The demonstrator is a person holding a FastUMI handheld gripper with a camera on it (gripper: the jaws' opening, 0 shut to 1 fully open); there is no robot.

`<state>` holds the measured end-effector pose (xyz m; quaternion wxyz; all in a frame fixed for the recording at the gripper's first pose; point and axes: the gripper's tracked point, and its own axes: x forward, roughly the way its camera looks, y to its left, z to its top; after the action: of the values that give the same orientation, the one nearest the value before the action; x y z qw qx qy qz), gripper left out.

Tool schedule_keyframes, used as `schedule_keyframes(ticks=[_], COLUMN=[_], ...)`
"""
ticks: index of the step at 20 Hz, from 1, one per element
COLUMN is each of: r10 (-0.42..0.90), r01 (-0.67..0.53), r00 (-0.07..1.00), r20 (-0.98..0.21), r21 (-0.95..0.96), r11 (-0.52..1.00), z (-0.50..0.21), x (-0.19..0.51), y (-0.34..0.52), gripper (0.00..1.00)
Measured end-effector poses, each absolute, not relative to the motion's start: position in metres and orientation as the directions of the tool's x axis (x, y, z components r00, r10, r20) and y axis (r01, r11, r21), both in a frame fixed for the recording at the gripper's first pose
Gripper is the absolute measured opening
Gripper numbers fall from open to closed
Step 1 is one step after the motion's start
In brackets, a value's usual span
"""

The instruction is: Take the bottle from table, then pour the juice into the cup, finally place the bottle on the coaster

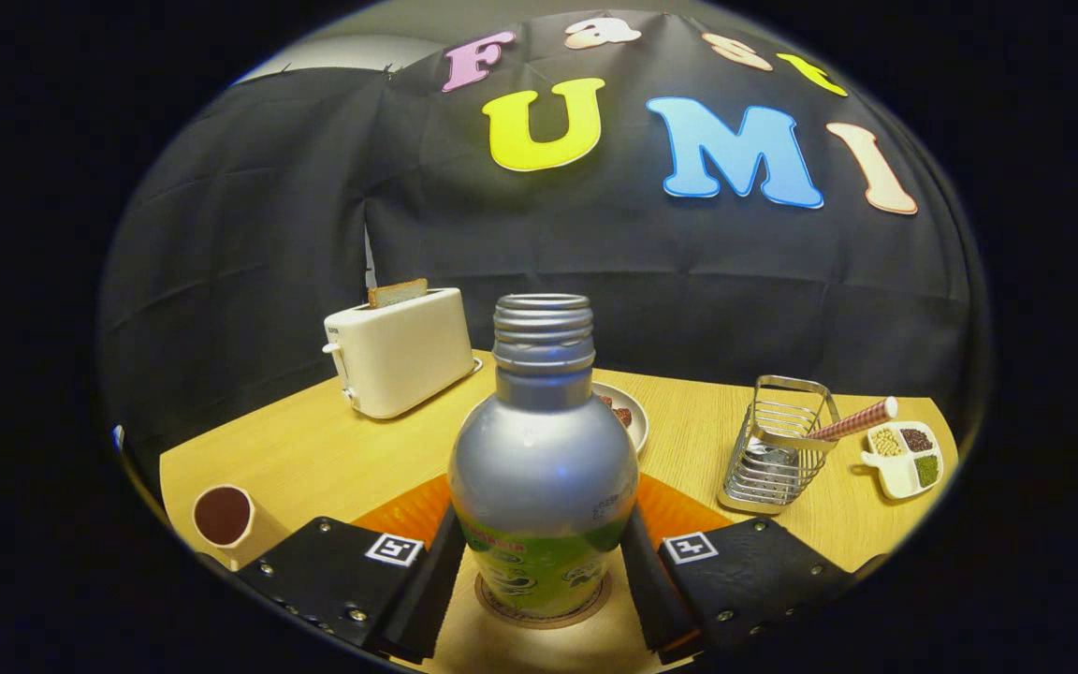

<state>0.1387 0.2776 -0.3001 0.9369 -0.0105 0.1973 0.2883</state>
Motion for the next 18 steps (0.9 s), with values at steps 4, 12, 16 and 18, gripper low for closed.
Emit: schedule_keyframes(ticks=[4, 12, 16, 18], r10=[0.525, 0.513, 0.479, 0.460], r01=[-0.533, -0.505, -0.473, -0.449], r00=[0.773, 0.804, 0.847, 0.875], r20=[-0.356, -0.302, -0.231, -0.151], r21=[0.086, 0.110, 0.084, 0.102], r11=[0.842, 0.856, 0.877, 0.888], z=[-0.303, -0.286, -0.236, -0.186], x=[0.145, 0.141, 0.136, 0.127], y=[0.277, 0.275, 0.265, 0.256], gripper=[0.79, 0.99, 0.99, 0.99])
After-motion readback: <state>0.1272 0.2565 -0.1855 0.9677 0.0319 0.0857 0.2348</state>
